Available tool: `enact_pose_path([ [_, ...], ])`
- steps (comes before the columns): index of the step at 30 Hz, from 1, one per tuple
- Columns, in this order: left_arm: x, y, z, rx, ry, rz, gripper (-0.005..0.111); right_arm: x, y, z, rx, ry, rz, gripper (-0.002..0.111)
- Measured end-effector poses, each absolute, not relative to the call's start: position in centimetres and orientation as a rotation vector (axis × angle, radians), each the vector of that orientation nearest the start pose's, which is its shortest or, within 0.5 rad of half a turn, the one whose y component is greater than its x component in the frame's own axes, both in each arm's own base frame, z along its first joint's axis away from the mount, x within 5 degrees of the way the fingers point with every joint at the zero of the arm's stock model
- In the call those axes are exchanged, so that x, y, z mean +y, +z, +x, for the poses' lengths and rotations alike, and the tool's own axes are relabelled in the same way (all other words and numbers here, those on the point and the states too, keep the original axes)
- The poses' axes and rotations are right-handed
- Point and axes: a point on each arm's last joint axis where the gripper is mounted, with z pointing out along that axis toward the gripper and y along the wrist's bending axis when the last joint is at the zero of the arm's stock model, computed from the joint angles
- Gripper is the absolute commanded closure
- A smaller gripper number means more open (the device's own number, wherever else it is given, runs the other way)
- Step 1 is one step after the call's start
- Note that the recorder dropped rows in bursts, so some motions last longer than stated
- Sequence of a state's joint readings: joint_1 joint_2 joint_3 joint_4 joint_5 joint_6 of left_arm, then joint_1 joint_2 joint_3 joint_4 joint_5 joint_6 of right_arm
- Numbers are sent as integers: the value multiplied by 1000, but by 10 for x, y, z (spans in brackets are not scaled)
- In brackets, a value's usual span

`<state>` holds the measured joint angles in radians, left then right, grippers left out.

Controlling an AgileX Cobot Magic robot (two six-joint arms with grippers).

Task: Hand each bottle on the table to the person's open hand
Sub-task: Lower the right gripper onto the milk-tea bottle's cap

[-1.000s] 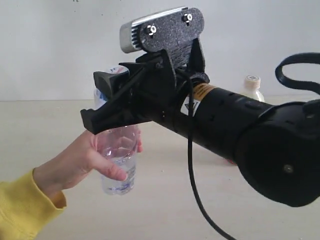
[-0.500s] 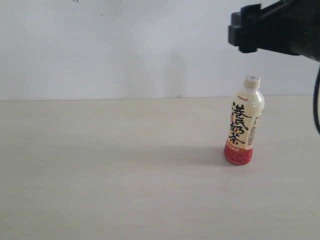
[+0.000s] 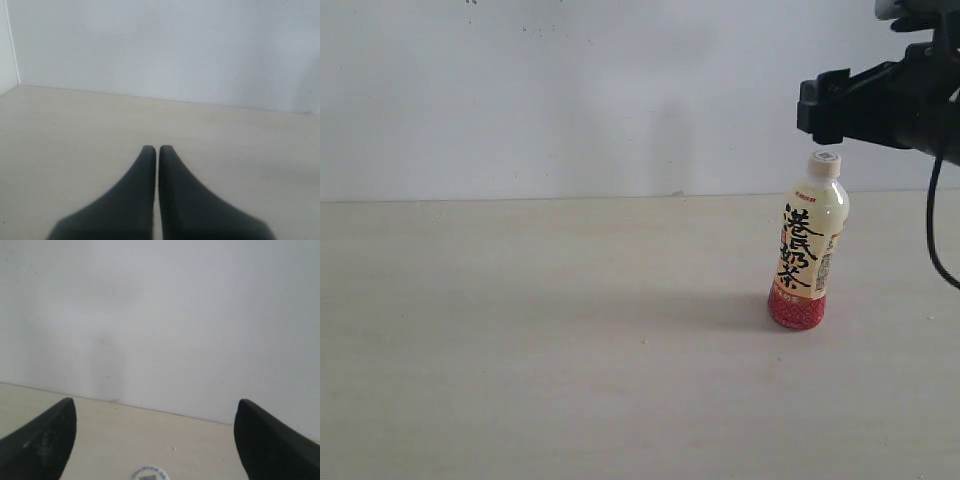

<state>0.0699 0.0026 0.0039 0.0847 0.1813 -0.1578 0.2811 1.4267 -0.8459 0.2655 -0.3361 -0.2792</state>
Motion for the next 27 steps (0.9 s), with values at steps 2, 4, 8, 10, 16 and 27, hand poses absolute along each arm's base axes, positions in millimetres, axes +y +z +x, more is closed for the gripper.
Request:
enact_pose_path([
  [2, 5, 195, 56, 1666, 9, -132, 103, 83, 282, 315, 1743, 97, -233, 29],
  [4, 5, 195, 56, 1666, 9, -132, 103, 85, 268, 322, 1771, 91, -243, 29],
  [8, 5, 195, 56, 1666, 9, -132, 103, 86, 261, 327, 1766, 90, -230, 29],
  [10, 5, 195, 56, 1666, 9, -132, 103, 85, 261, 327, 1749, 94, -197, 29],
  [16, 5, 195, 56, 1666, 9, -132, 103, 84, 240, 313, 1736, 117, -234, 29],
  [27, 5, 195, 56, 1666, 9, -132, 103, 84, 240, 314, 1726, 132, -205, 29],
])
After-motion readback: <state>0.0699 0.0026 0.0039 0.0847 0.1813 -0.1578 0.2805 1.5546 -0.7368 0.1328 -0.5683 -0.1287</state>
